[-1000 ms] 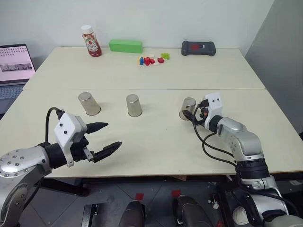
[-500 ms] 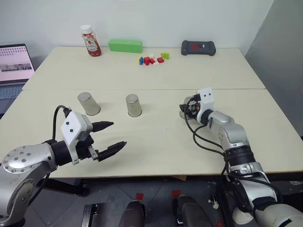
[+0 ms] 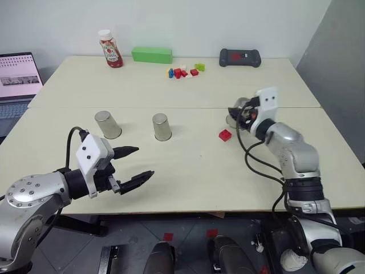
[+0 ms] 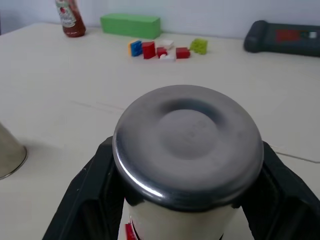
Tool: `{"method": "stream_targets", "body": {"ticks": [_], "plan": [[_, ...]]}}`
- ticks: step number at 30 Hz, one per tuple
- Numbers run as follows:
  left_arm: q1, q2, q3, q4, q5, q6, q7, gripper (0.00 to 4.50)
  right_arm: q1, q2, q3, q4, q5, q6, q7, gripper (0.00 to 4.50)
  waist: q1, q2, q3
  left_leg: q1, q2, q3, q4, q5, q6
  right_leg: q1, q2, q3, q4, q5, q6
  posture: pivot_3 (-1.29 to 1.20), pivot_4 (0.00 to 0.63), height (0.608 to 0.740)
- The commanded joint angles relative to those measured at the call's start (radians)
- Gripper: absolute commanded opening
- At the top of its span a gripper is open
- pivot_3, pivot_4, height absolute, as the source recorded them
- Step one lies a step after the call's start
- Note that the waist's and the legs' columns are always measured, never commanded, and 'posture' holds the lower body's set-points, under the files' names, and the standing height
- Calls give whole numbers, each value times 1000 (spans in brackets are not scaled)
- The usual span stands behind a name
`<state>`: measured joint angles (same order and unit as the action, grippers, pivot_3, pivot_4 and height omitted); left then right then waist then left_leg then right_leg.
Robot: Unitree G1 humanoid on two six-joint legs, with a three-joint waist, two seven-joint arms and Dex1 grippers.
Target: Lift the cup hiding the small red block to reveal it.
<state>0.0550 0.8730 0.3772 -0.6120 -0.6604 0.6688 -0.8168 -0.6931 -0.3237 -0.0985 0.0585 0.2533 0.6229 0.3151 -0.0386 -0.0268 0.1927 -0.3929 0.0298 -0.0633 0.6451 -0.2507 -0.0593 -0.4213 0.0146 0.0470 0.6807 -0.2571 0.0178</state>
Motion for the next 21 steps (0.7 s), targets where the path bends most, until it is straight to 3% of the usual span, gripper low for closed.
{"method": "stream_targets", "body": {"ticks": [1, 16, 18, 21], "plan": [[-17, 3, -3, 3, 3, -19, 0, 4500, 3, -47, -24, -41, -37, 36, -49, 2652, 0, 0, 0, 0, 0, 0, 0, 0, 0, 0, 0, 0, 0, 0, 0, 0, 150, 740], [-66, 5, -43, 31, 13, -27, 0, 4500, -19, -37, -36, 170, -92, 46, -147, 2652, -10, 0, 0, 0, 0, 1, 0, 0, 0, 0, 0, 1, 0, 0, 0, 0, 150, 740], [-67, 6, -45, 33, 15, -27, -1, 4500, -20, -32, -35, 179, -93, 44, -151, 3379, -12, 0, 0, 0, 0, 1, 0, 0, 0, 0, 0, 1, 0, 0, 0, 0, 150, 740], [-69, 6, -44, 36, 15, -26, -2, 4500, -21, -25, -44, 184, -85, 38, -152, 4060, -13, 0, 0, 0, 0, 1, 0, 0, 0, 0, 0, 1, 0, 0, 0, 0, 150, 740]]}}
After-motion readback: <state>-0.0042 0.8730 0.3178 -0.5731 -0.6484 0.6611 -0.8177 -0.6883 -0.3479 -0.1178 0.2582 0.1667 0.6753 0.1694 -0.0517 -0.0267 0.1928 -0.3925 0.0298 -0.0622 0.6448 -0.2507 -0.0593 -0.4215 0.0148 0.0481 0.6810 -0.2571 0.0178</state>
